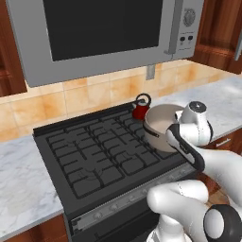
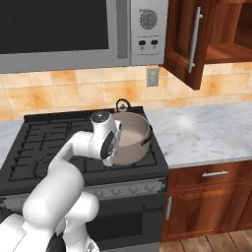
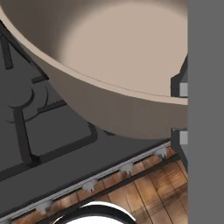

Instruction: Pick the kettle from the cabinet and place it on a stove burner. Then pick the pot from the counter and place it on another stove burner. Finally, turn both burners on.

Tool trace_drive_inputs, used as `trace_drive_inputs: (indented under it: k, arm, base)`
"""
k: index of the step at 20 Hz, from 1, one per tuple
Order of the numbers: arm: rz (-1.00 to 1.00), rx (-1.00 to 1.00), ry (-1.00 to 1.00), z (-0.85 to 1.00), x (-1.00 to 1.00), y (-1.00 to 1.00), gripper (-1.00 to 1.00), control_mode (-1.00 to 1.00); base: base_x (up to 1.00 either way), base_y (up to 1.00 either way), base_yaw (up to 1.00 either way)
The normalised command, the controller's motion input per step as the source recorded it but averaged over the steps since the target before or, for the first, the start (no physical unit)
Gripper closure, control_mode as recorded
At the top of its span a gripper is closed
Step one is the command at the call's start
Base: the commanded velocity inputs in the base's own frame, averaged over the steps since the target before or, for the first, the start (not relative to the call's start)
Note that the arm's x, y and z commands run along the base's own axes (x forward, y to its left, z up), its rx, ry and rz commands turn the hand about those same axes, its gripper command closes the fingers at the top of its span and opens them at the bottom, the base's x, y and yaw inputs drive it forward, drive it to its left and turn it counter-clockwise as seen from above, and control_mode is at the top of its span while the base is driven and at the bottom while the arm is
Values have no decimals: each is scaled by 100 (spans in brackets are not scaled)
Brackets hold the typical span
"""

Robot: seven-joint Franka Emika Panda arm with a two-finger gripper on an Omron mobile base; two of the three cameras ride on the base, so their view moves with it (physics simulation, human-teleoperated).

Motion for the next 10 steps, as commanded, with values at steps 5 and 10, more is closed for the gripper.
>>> trace_drive_inputs:
  k: [5,10]
  arm:
    - [2,1,6,-12,34,-9,100,-100]
    - [1,1,2,-11,28,-17,100,-100]
  base:
    - [0,0,0]
    - [0,0,0]
